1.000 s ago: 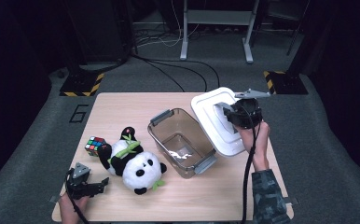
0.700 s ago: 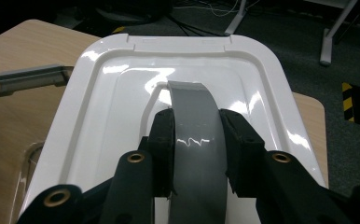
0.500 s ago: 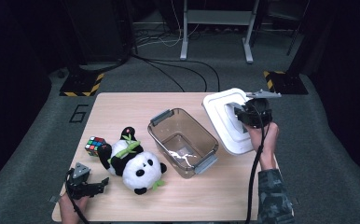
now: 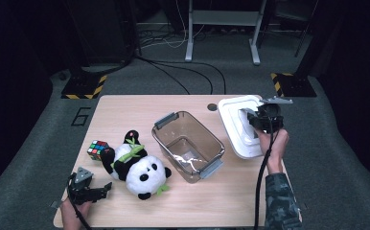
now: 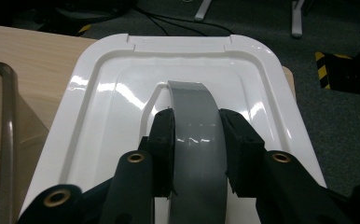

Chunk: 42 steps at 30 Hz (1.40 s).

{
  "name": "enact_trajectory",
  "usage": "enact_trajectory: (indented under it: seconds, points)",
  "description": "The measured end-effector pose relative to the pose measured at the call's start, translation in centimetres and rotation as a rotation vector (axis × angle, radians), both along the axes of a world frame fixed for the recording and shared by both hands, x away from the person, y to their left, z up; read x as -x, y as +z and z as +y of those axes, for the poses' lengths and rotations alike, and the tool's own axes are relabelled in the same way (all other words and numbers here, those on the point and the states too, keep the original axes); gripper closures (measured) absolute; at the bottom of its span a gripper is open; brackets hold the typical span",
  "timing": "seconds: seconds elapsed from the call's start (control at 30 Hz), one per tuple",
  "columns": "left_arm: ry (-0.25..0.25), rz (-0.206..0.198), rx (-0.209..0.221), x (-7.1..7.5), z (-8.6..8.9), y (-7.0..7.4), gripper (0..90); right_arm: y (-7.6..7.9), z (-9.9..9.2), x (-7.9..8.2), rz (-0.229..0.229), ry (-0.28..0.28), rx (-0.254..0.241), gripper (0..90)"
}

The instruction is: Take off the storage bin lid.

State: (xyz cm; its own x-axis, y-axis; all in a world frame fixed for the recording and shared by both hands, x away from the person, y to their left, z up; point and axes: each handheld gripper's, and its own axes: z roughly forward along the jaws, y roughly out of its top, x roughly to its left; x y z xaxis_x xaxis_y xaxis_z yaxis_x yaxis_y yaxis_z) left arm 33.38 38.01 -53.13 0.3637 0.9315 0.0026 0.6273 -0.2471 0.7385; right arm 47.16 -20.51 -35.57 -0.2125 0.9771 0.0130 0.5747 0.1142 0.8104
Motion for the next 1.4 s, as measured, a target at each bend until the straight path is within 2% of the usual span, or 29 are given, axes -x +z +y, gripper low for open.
enact_trajectory:
  seconds: [0.17,0.6,1.4]
  points:
    - [0.0,-0.002,-0.001,0.0,0.0,0.0,9.1,-1.1,-0.3,-0.5,0.016,-0.036,-0.007,66.7]
    - [0.0,0.0,-0.001,0.0,0.0,0.0,9.1,-4.3,-0.8,-1.7,0.056,-0.085,-0.005,66.7]
    - [0.0,-0.001,0.003,0.0,0.0,0.0,9.2,-8.7,-0.4,-3.2,0.113,-0.167,-0.005,66.6]
